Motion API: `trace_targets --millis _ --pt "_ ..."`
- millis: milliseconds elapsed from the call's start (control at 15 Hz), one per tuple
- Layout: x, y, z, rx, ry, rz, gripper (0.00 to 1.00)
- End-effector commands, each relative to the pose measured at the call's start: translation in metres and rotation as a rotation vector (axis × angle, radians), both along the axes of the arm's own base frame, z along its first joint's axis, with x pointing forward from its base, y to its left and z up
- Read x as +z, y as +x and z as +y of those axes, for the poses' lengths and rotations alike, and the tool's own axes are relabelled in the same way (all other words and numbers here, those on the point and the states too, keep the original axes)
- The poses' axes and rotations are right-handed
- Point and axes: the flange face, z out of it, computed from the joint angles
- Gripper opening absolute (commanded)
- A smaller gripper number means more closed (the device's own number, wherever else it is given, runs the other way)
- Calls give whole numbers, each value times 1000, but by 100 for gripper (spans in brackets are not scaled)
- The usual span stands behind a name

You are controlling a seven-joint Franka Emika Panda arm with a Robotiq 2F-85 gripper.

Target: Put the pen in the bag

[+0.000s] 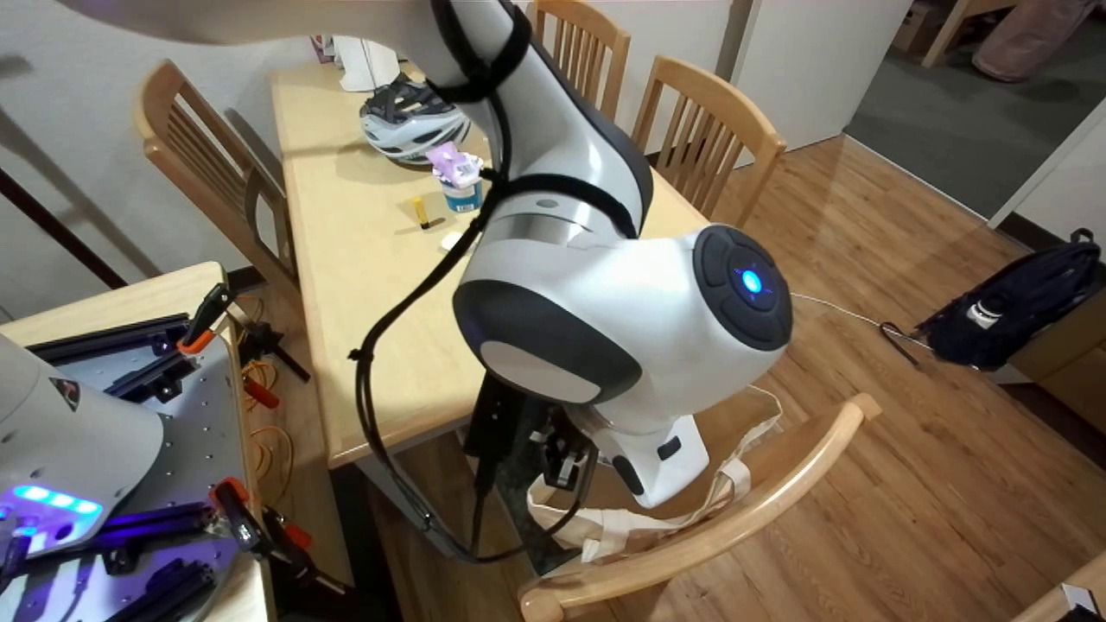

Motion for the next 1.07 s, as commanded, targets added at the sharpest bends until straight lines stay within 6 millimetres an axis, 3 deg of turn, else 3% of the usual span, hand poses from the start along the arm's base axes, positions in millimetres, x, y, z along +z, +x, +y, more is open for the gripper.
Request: trace_targets --millis 0,133,200,267,400,600,867,1000 --pt "-17 7 -22 -35 46 -16 4" --pt "-27 12 -31 -82 91 -59 4" --pt "-30 14 -34 -113 129 -78 36" --pt "-32 15 -36 -134 155 -96 36" --pt "-34 18 -40 -184 202 -130 48" --pt "-21 23 -46 -236 255 -200 68" --pt "8 30 -48 -265 -25 -172 93" --pt "21 38 -38 -251 -138 -193 100"
